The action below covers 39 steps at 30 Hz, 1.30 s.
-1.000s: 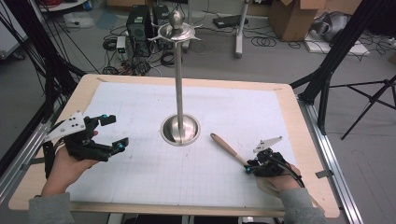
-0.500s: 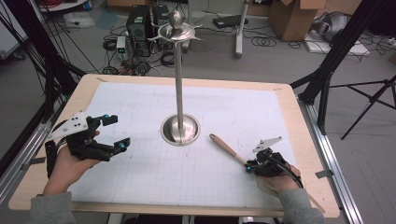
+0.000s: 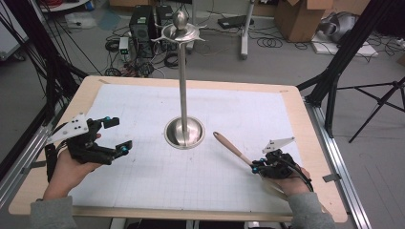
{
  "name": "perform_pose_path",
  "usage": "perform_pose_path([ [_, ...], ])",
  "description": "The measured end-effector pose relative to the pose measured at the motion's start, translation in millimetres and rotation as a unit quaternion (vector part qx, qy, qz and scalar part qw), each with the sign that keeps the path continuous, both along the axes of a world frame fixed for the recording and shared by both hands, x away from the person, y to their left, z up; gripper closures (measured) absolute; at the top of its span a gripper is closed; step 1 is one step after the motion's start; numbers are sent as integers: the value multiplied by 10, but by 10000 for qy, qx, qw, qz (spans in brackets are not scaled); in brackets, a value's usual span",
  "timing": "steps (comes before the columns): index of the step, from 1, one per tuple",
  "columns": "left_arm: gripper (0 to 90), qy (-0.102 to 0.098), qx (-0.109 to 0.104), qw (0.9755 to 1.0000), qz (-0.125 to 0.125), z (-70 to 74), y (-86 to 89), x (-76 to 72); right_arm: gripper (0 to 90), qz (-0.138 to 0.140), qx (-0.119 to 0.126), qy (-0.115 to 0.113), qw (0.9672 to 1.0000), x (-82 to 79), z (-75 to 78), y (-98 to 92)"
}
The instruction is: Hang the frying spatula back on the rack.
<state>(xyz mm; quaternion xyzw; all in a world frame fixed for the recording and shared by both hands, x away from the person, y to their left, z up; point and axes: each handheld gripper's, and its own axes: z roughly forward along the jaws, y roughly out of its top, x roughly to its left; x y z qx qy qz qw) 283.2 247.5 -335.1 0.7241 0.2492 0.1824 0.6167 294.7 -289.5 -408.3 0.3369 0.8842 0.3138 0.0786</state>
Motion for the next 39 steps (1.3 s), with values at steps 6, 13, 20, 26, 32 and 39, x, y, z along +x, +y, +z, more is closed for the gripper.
perform_pose_path([
  [6, 63, -6, -44, 10000, -6, 5, 6, -5, 779, 87, 101, -101, 9999, 5, 51, 14],
  [13, 63, -15, -47, 10000, -22, 13, 15, -11, 778, 121, 247, -239, 9993, -5, 120, 13],
  [20, 63, -15, -74, 10000, -17, 11, 22, -10, 779, 328, 481, -325, 9978, 6, 196, 0],
  [26, 63, -9, -98, 10000, -7, 9, 24, -7, 779, 552, 638, -375, 9957, 8, 290, 6],
  [32, 63, -8, -72, 10000, -11, 7, 27, -3, 778, 703, 897, -502, 9922, 27, 405, -53],
  [39, 63, 14, -80, 10000, -6, 0, 20, -1, 779, 799, 1149, -580, 9885, 60, 533, -148],
])
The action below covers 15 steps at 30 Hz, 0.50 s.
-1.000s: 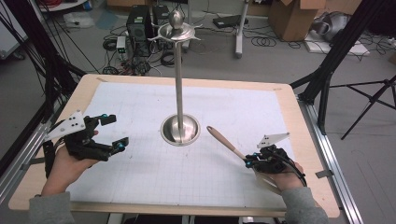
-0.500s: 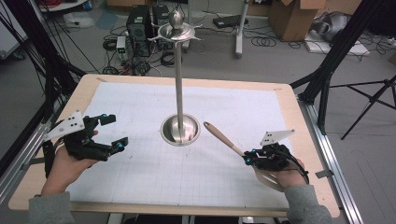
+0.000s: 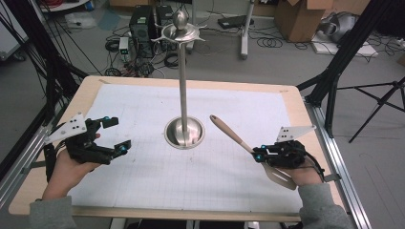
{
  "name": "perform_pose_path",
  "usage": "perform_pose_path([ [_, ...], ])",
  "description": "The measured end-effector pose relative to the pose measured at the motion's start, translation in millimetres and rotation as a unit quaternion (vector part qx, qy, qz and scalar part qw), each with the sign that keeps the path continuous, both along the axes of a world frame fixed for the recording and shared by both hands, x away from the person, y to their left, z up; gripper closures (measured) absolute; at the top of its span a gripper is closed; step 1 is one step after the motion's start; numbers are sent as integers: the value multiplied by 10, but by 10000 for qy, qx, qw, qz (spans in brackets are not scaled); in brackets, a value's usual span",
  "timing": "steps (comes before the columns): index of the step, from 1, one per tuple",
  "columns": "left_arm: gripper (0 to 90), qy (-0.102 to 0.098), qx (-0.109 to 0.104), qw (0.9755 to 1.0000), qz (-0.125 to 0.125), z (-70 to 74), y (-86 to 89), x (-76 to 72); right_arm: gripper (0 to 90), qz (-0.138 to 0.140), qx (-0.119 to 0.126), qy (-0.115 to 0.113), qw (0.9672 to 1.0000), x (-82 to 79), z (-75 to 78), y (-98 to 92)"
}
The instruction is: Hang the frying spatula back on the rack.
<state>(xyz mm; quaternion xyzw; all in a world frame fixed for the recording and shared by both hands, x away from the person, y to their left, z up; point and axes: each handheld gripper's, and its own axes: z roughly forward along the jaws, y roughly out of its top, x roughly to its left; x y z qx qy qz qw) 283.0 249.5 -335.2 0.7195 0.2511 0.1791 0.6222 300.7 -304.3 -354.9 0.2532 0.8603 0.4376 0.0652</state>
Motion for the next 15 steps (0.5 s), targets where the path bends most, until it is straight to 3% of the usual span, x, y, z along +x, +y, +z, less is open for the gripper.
perform_pose_path([
  [15, 63, 6, 0, 10000, -9, -5, 0, 0, 779, 123, 225, -276, 9993, 79, 453, -113],
])
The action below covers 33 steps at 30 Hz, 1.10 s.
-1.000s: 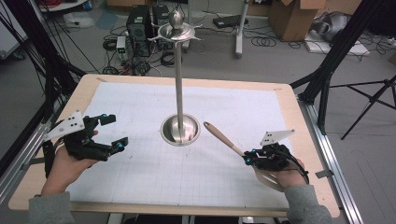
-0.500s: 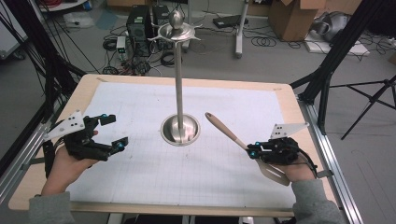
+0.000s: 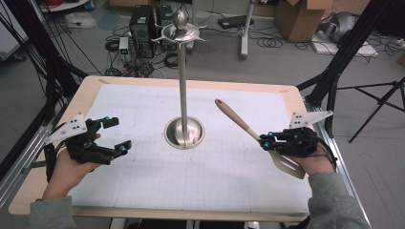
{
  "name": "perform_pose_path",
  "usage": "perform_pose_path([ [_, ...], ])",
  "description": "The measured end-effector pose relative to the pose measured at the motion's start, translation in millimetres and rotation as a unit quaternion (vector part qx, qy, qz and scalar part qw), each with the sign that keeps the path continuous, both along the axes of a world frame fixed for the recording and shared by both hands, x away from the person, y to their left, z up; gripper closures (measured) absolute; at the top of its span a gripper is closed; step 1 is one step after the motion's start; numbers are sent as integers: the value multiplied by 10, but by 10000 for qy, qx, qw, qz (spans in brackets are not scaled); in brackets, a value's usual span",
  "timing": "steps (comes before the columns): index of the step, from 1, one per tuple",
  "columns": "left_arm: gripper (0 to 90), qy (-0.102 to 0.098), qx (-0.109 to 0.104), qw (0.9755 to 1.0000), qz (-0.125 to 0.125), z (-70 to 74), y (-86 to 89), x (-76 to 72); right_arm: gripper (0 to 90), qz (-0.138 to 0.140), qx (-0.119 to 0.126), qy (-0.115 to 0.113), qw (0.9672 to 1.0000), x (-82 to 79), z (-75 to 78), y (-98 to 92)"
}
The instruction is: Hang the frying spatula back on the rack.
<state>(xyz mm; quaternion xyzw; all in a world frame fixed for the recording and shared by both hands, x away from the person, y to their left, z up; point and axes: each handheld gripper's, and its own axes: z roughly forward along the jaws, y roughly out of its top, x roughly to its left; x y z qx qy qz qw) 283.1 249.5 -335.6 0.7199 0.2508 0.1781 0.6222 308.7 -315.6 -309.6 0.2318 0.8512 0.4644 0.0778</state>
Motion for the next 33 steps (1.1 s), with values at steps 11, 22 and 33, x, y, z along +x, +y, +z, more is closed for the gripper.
perform_pose_path([
  [11, 63, 9, -21, 10000, 20, -5, 14, -5, 779, 95, 163, -98, 9998, 117, 164, -29],
  [22, 63, 25, -23, 10000, 37, -12, 30, -15, 779, 18, 119, -215, 9997, 221, 359, 12],
  [33, 63, 14, -19, 10000, 34, -8, 38, -25, 778, 67, 180, -360, 9992, 252, 618, 30],
])
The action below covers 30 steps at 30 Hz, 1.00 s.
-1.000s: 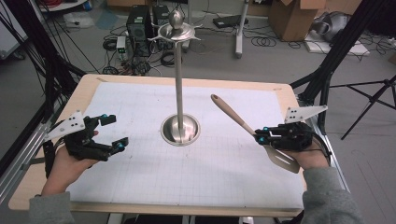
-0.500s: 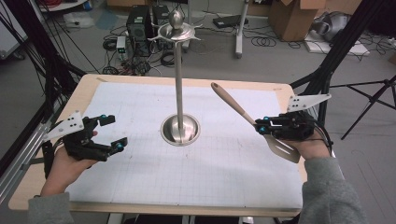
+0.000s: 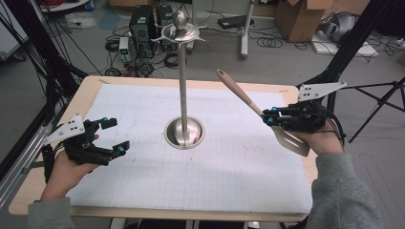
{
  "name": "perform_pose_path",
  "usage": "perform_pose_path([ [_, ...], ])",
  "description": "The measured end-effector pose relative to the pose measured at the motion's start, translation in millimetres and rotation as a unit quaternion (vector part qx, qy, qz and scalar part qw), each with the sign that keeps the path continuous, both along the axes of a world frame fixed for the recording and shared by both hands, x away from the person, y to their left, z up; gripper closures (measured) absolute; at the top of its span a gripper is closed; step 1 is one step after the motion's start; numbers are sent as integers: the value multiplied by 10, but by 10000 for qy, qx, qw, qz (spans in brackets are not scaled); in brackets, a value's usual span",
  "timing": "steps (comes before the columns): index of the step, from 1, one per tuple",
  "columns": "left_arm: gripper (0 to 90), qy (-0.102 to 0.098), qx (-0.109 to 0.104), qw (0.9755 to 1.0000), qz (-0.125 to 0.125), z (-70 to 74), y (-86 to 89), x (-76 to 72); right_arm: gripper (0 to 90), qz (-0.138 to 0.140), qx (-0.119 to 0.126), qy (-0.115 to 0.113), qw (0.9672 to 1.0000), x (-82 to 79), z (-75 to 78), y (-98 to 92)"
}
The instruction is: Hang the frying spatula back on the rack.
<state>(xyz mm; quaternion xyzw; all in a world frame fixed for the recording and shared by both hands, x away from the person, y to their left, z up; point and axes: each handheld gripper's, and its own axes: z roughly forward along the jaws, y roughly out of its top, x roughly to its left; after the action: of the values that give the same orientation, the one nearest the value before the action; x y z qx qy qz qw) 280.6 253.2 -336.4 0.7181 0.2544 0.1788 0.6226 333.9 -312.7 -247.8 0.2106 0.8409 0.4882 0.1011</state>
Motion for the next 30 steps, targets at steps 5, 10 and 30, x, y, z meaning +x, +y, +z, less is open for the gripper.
perform_pose_path([
  [5, 63, 1, -9, 10000, -5, -1, -3, -2, 778, 13, 56, -120, 9999, 11, 153, 2],
  [10, 63, 5, -16, 10000, -6, -1, -3, -4, 778, -15, 82, -175, 9998, 23, 245, 13],
  [30, 63, 15, -37, 10000, 8, -8, 25, -18, 778, 24, 299, -361, 9989, 65, 489, 147],
])
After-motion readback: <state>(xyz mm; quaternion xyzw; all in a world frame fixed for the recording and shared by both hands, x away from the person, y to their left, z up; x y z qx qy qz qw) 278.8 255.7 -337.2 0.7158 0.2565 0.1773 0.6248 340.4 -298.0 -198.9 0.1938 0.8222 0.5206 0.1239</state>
